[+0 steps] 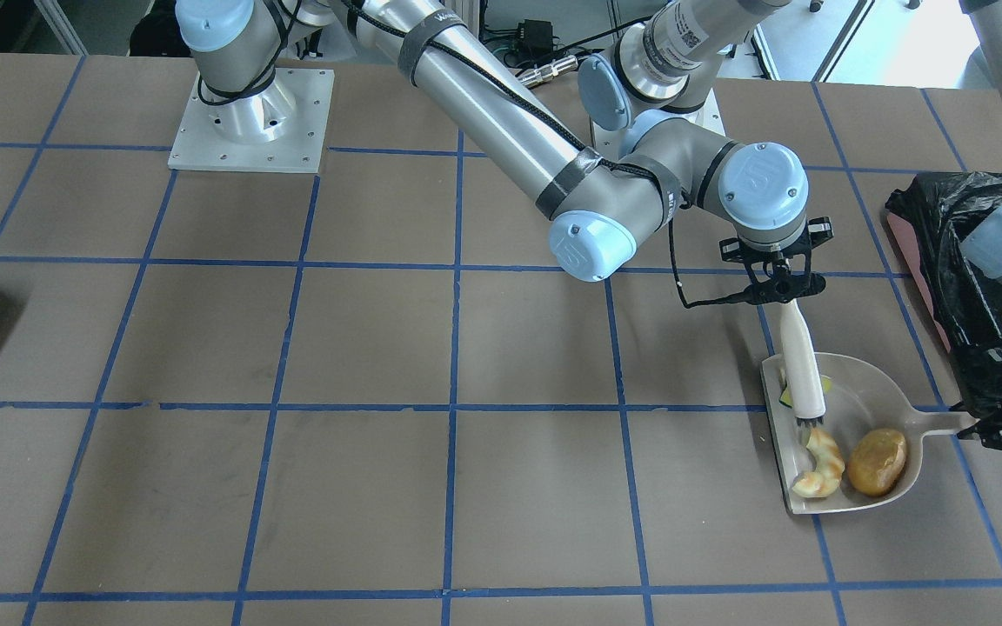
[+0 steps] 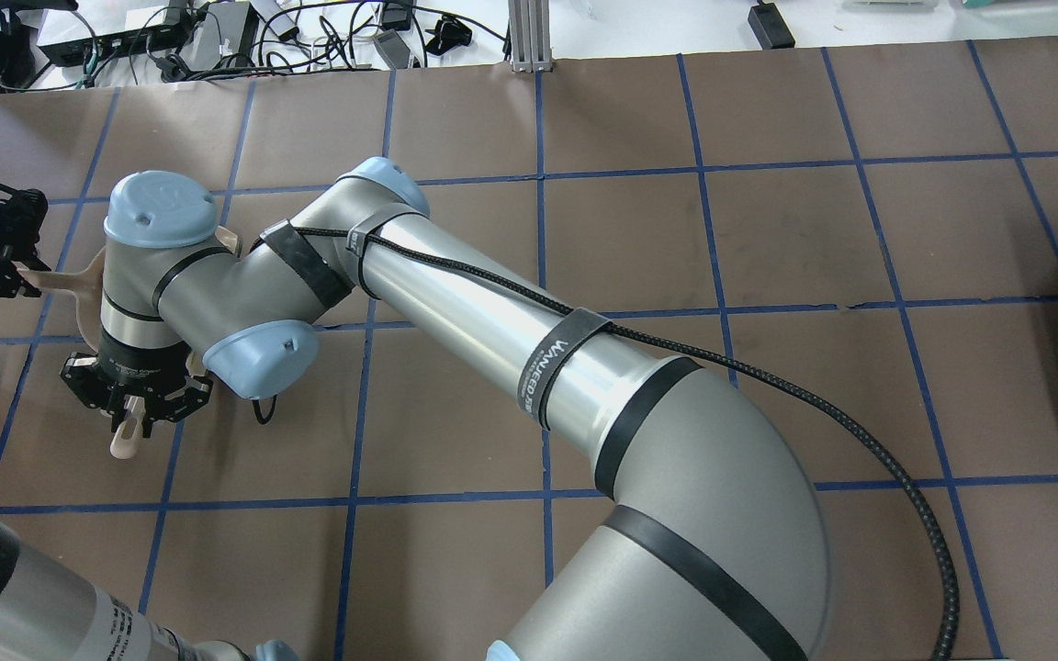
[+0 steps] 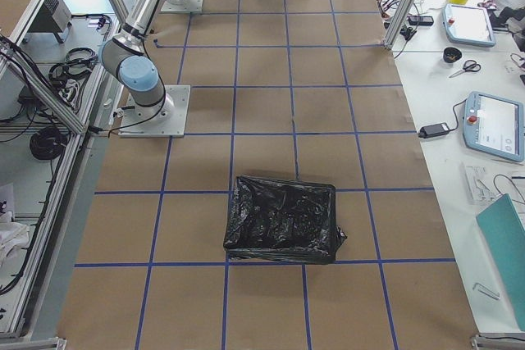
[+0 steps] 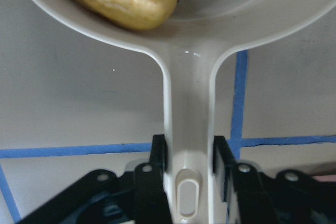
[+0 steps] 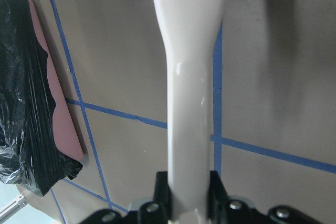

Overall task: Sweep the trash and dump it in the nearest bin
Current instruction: 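Sweep the sponge and pastry into the dustpan with the right gripper's brush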

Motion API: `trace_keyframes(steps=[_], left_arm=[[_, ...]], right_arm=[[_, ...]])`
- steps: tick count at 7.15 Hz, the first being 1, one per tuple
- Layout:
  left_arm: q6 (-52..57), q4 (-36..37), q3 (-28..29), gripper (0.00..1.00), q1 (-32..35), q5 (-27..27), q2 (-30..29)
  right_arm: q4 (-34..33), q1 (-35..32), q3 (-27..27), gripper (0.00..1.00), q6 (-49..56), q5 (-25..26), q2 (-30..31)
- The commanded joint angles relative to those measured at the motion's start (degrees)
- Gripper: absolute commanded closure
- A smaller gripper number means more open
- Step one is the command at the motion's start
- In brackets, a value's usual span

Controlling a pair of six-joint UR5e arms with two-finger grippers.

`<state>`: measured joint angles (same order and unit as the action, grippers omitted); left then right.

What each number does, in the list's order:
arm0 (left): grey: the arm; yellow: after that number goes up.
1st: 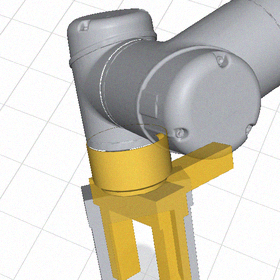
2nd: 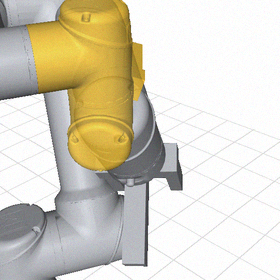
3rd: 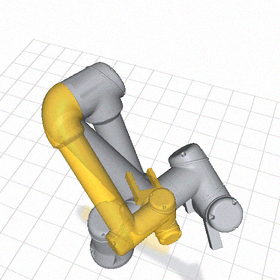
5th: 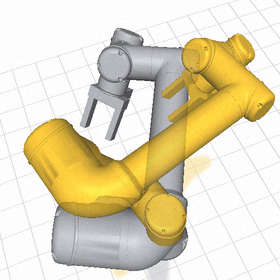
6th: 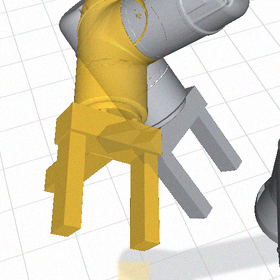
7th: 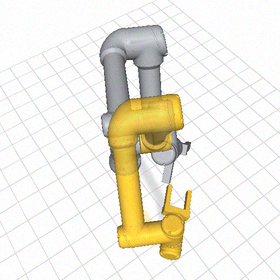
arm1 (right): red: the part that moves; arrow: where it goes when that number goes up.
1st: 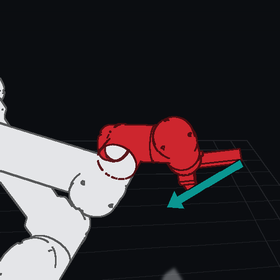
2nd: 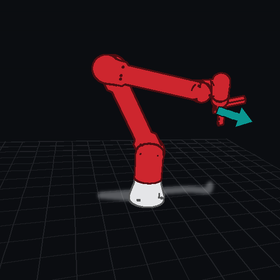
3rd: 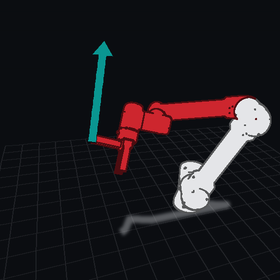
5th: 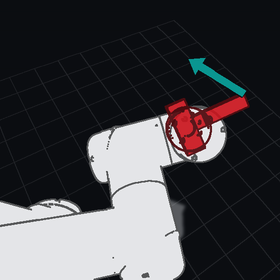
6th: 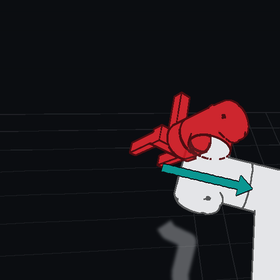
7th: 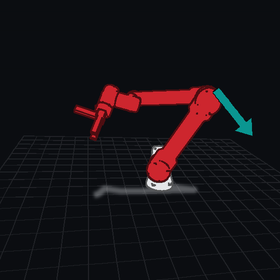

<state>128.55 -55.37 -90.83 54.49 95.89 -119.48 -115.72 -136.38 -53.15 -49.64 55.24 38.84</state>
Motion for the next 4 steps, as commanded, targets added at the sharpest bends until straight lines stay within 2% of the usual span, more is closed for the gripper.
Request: trace_keyframes(steps=[1, 3, 4], left_arm=[[-0.2, -0.1, 0.1, 1.0, 0.0, -0.4, 0.3], [-3.1, -0.9, -0.2, 1.0, 0.0, -3.2, 1.7], [-3.5, -1.7, 0.0, 1.0, -0.1, -4.2, 1.9]], right_arm=[[0.7, 1.5, -0.3, 1.0, -0.1, 0.7, 0.5], [8.1, 6.6, -0.5, 1.0, 1.1, 6.1, 3.9], [14.2, 7.9, -1.6, 1.0, 4.1, 12.1, 6.5]])
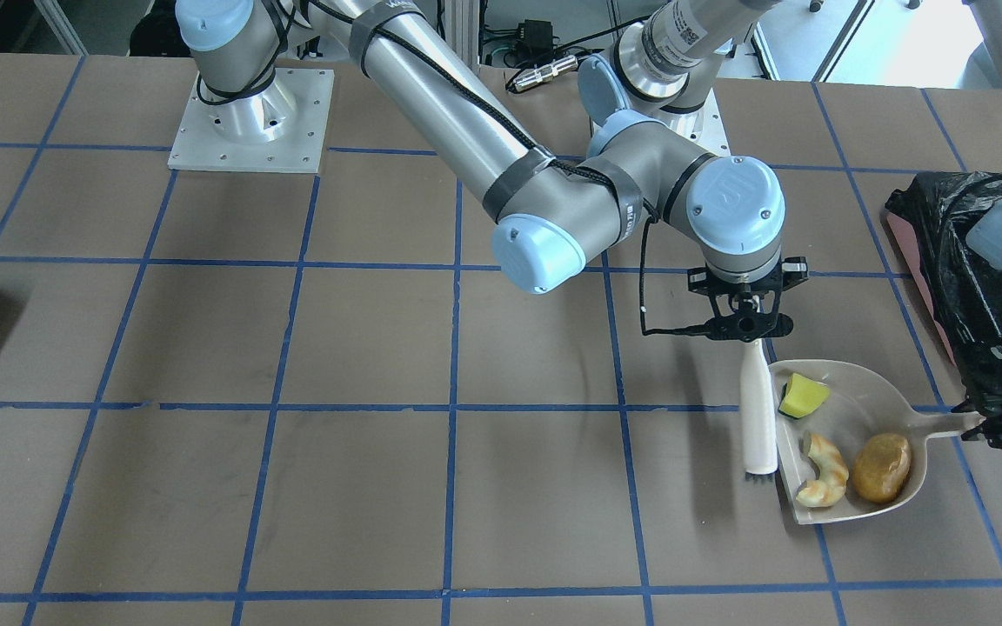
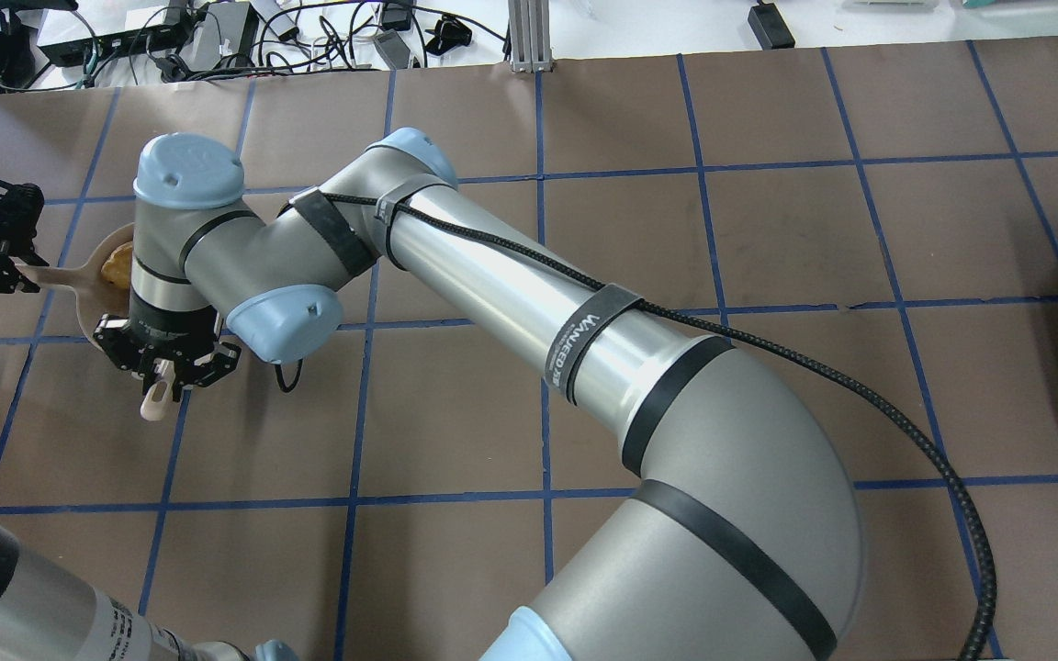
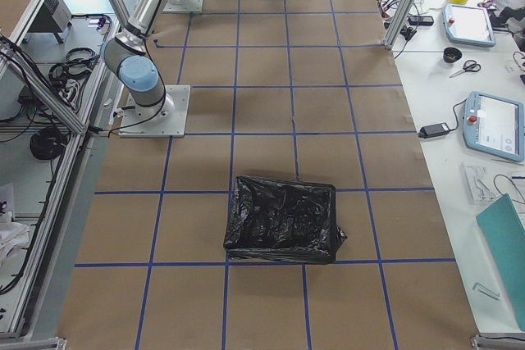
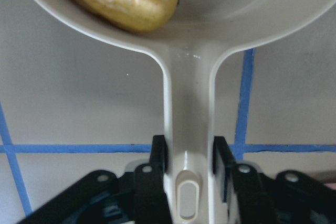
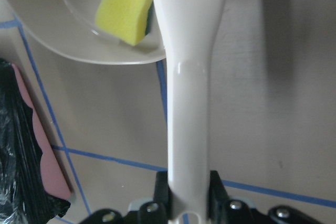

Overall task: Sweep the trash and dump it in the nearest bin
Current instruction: 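Sweep the sponge and pastry into the dustpan with the right gripper's brush, then tip the dustpan over the bin with the left gripper while the right withdraws the brush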

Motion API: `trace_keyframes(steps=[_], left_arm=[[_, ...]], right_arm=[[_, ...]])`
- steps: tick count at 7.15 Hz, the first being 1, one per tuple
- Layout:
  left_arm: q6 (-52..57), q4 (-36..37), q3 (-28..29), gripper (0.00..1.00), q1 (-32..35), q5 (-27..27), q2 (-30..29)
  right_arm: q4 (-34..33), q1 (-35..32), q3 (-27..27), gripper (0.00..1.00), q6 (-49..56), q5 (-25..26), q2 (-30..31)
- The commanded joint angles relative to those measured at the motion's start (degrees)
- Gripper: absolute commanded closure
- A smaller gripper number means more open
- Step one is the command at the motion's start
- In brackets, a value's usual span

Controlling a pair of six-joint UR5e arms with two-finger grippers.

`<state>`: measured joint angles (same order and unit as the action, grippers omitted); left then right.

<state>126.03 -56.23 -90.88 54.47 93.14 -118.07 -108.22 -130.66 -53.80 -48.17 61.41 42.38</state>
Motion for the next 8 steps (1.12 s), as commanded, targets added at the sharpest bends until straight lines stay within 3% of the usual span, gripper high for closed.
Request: trace_keyframes(steps=[1, 2, 3, 5, 7, 8], left_arm=[[-1.2, -2.9, 0.6, 1.0, -0.3, -2.6, 0.8], [-2.2, -4.2, 0.7, 1.0, -0.7, -3.7, 1.3], [-2.4, -6.2, 1.4, 1.0, -1.6, -3.7, 2.6], [-2.5, -14.1, 6.0, 1.0, -6.5, -3.4, 5.2], [-1.9, -19.2, 9.4, 1.0, -13.4, -3.7, 7.8], [-1.2, -19.4, 9.6, 1.0, -17.3, -3.8, 9.2]], right_arm=[[9.4, 3.5, -4.8, 1.0, 6.5, 10.9, 6.2], [9.5, 4.9, -11.3, 1.0, 8.0, 15.1, 10.7], [8.7, 6.6, -19.6, 1.0, 10.5, 16.1, 16.6], [7.9, 9.9, -35.2, 1.0, 15.2, 21.3, 26.7], [4.0, 10.2, -46.9, 1.0, 17.9, 23.6, 31.2], [4.0, 10.2, -49.6, 1.0, 18.2, 23.6, 31.2]])
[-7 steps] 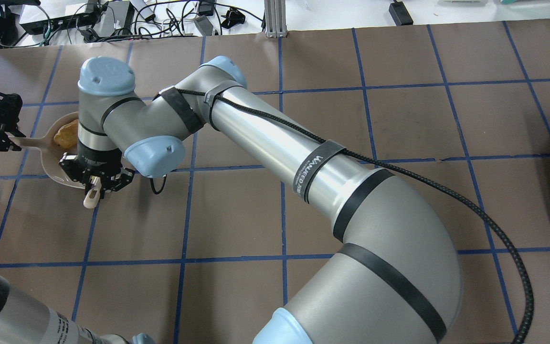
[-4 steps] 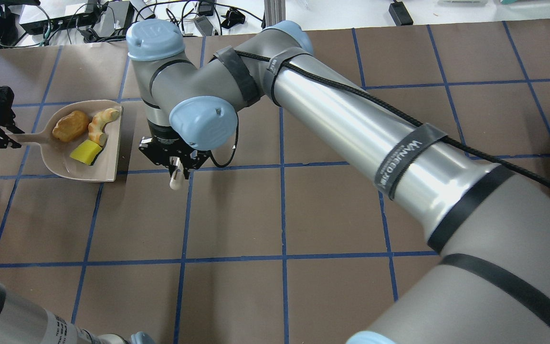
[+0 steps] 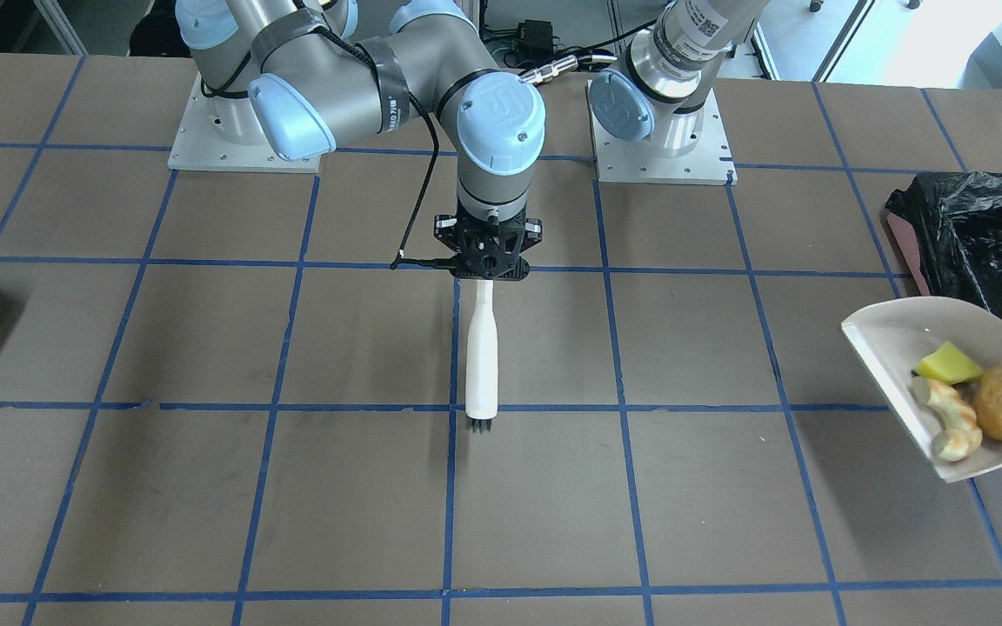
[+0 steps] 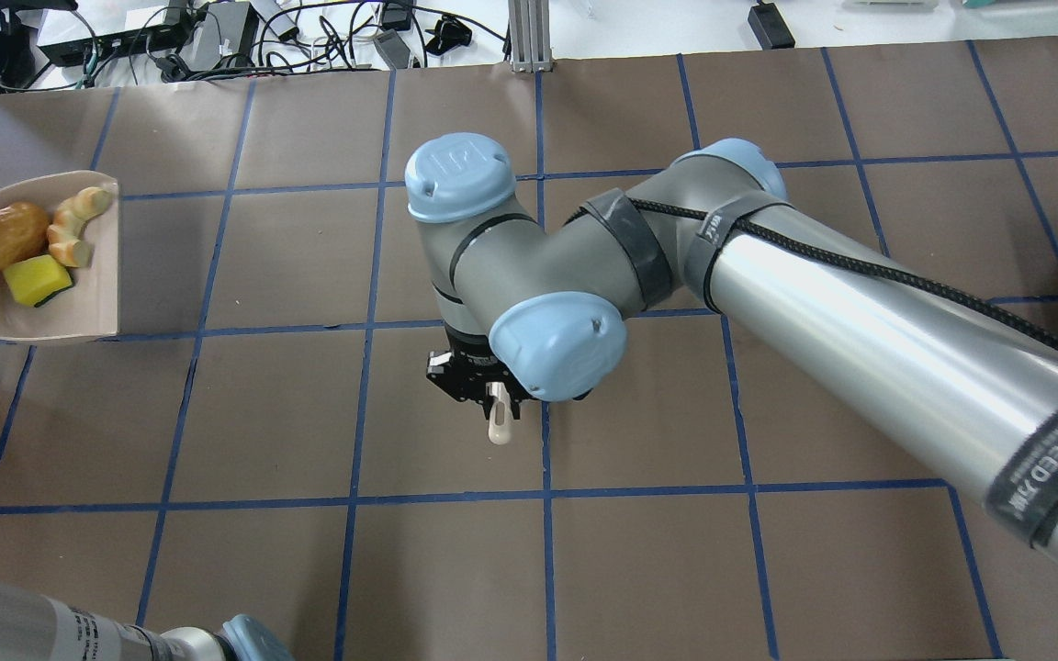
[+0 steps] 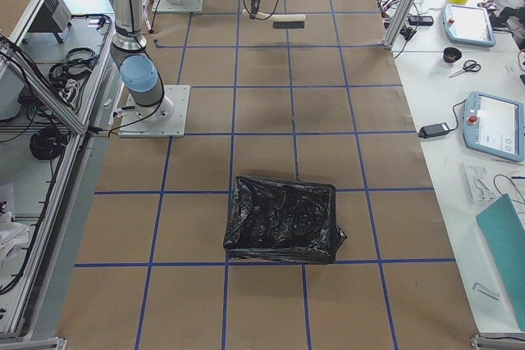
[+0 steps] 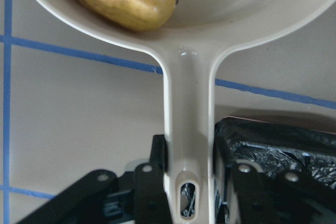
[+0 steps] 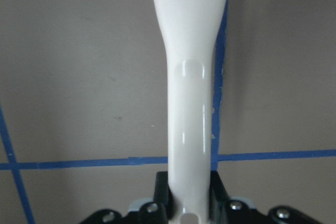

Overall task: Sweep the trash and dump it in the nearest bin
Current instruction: 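Tip the dustpan over the bin with the left gripper while the right withdraws the brush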

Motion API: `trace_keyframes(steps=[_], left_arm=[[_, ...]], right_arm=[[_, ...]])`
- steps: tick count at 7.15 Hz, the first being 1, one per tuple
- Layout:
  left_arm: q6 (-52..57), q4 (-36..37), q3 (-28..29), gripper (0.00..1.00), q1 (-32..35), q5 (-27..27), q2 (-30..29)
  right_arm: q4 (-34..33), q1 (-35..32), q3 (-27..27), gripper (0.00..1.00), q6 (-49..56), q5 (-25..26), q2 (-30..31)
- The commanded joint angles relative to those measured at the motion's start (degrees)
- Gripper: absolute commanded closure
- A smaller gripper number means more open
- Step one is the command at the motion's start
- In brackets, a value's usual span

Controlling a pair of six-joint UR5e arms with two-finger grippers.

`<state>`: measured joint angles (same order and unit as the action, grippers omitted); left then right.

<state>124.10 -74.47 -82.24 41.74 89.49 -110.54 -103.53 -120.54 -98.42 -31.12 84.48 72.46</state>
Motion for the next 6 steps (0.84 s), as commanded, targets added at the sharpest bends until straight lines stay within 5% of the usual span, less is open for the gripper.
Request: trace_keyframes(steps=[1, 6], left_arm=[[2.3, -1.8, 1.0, 1.0, -8.6, 0.0, 2.9], [15.7, -1.0, 6.7, 1.0, -21.2, 6.3, 1.2]], right_arm=[[-0.7, 0.0, -5.6, 1.0, 0.5, 0.3, 1.1], [-0.1, -1.6, -8.5, 1.0, -0.9, 0.3, 1.5]])
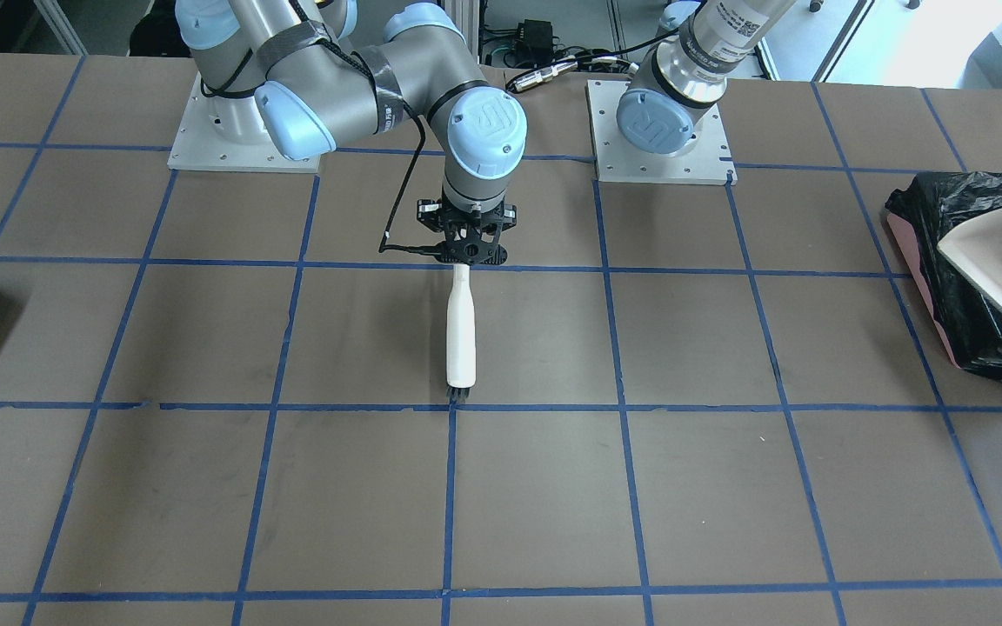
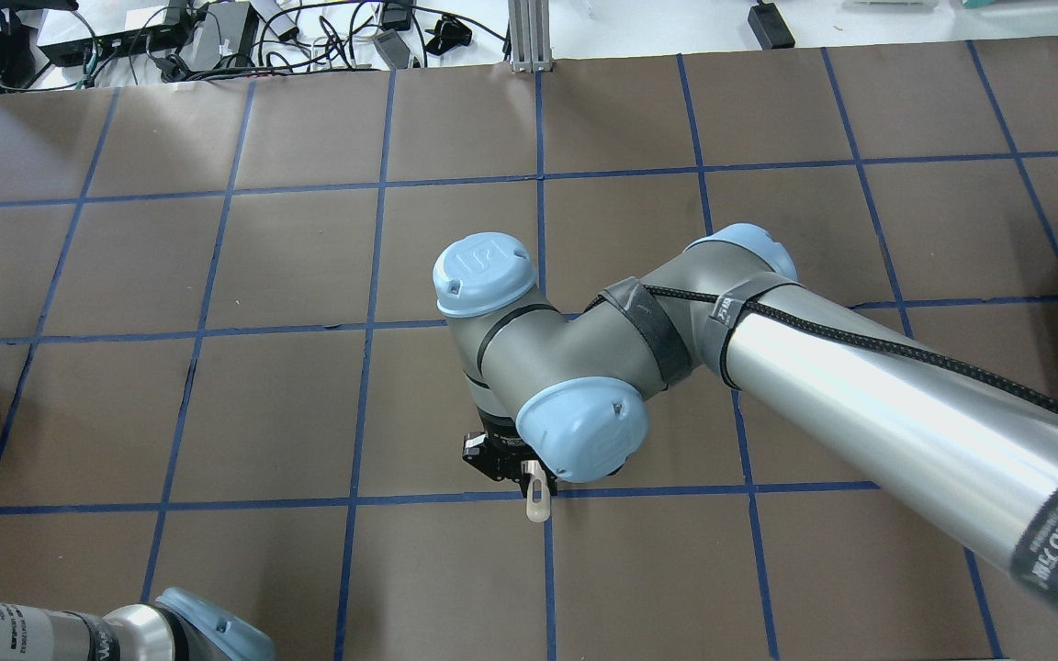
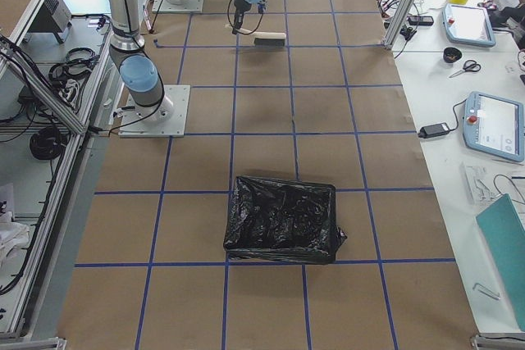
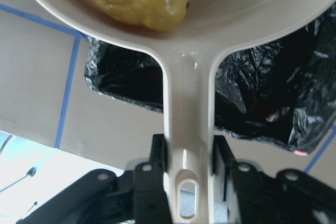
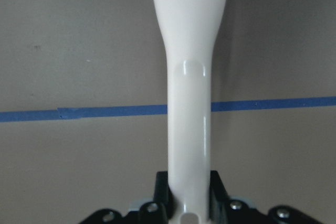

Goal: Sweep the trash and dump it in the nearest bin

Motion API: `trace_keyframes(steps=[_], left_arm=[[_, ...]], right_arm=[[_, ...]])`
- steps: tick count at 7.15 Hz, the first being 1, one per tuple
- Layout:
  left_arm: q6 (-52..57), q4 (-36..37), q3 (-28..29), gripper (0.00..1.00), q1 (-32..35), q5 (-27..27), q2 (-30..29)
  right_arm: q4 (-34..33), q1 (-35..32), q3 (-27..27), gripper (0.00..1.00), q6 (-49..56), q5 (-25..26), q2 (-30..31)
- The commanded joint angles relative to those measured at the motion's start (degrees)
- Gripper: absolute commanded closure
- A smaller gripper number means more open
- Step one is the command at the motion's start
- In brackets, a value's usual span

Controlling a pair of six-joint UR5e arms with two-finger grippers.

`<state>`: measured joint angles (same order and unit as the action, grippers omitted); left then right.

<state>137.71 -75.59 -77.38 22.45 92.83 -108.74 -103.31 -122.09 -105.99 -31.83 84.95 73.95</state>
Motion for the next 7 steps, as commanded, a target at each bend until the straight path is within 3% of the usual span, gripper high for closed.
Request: trace_keyframes(steps=[1, 5, 7], left_arm=[[3.3, 0.1, 2.6, 1.0, -2.0, 10.0, -0.9], [4.5, 11.7, 0.0, 1.0, -1.9, 18.4, -3.1], [4.8, 24.5, -6.9, 1.0, -0.9, 26.1, -2.6]], right_arm=[[-0.7, -0.1, -1.1, 1.0, -0.1, -0.7, 0.1], [-1.9, 0.3, -1.1, 1.0, 1.0, -1.0, -0.3], [-2.1, 0.5, -1.1, 1.0, 0.2, -1.1, -0.2]])
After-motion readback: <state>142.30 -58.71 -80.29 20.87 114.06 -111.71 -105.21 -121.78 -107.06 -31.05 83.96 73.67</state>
